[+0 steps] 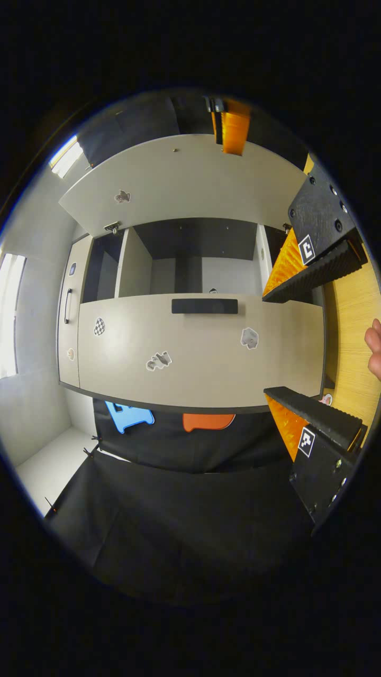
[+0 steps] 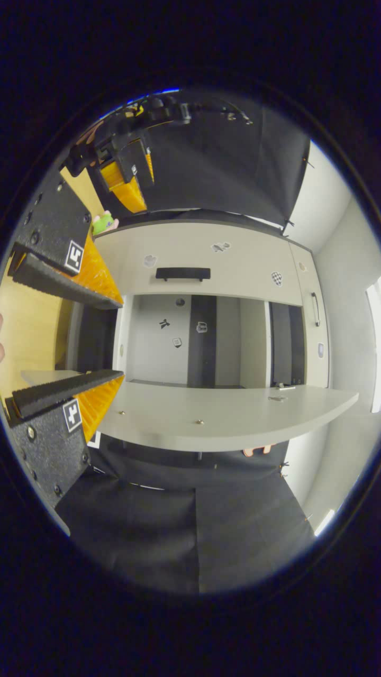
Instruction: Open the right door of the double-door shoe cabinet with the right hand, and open the left door with the left hand.
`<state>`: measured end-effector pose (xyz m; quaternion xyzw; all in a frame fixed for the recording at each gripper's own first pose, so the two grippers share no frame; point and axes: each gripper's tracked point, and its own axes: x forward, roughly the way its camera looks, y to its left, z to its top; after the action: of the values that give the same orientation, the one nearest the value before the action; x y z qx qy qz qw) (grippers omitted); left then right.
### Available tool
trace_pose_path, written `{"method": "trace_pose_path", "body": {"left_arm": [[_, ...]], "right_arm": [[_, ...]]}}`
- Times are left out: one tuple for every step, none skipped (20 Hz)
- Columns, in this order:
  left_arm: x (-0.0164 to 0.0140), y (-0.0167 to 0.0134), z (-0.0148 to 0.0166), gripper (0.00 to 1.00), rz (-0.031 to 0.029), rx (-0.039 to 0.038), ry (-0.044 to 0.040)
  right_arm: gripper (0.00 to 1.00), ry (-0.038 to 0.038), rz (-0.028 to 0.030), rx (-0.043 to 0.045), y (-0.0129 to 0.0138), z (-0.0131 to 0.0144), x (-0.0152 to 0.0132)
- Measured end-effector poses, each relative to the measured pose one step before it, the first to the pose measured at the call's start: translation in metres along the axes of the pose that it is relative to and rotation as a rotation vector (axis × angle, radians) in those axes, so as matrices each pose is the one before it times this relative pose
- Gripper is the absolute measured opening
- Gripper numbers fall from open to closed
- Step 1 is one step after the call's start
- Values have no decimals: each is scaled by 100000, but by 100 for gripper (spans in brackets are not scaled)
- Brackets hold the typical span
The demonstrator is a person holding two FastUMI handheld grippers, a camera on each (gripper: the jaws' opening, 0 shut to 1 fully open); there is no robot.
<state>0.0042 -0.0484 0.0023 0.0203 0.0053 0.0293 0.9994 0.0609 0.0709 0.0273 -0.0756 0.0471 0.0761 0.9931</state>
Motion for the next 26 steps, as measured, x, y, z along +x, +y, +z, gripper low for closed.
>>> {"method": "trace_pose_path", "body": {"left_arm": [[407,-512,516,95,-1463,-978,-990],[381,-447,660,95,-1491,-1121,-1127],[592,-584,615,95,-1749,-1145,-657],[642,-655,795,95,-2077,-1025,-577],[1015,-665,1016,95,-1954,-722,-1277],[1251,-572,1177,95,-2026,-310,-1857],[1597,-537,982,95,-2408,-408,-1967],[1712,-589,624,95,-1872,-820,-952],[1903,-415,64,95,-1685,-194,513],[1789,-75,-372,95,-96,-65,2092],[1552,212,-617,95,1076,141,2760],[1505,310,-546,95,1299,176,2041],[1291,261,-369,95,1019,586,1211],[990,426,-465,95,1445,1126,1565],[890,330,-534,95,1110,1023,1496],[806,154,-506,95,620,246,1182],[612,62,-397,95,286,-393,1189],[482,191,-372,95,489,-496,1318],[520,89,-176,95,350,-338,591],[494,86,-188,95,279,83,403],[228,285,-75,95,2172,831,609],[-102,2,18,95,348,746,-295],[46,30,-111,93,629,448,214],[116,13,25,94,378,504,-22],[17,-18,-3,93,-107,-52,-116],[-58,4,63,93,-336,-288,-153]], "right_arm": [[78,431,-921,-381,-153,-312,-50],[86,5,314,294,156,-94,91],[89,-19,817,660,324,-156,62],[90,143,497,944,181,74,74],[90,56,525,831,48,-143,-106],[88,-110,931,830,149,-6,-145],[87,-382,1211,1088,177,115,-106],[88,-424,1457,1384,332,104,-99],[87,-462,1189,1591,244,51,-108],[87,-129,608,1093,103,-91,-166],[87,245,92,520,-51,-142,-108],[87,339,-600,387,-208,-139,-178],[87,71,-474,121,-138,-84,-359],[87,-110,-753,138,-89,85,94],[87,-296,-729,-99,-80,-58,110],[87,-549,-1138,-86,-195,41,58],[87,-823,-1338,-3,-259,-14,-20],[87,-535,-1071,141,-308,65,-134],[87,-577,-734,160,-833,4,-903],[87,-169,-848,233,-348,-142,-266],[87,-85,-798,345,-313,-92,24],[87,41,-486,468,-169,-110,99],[87,-20,-542,746,-173,-50,123],[87,62,-475,1253,-241,-75,129],[87,239,61,1219,-64,-93,154],[87,21,178,1088,-38,-44,144]]}}
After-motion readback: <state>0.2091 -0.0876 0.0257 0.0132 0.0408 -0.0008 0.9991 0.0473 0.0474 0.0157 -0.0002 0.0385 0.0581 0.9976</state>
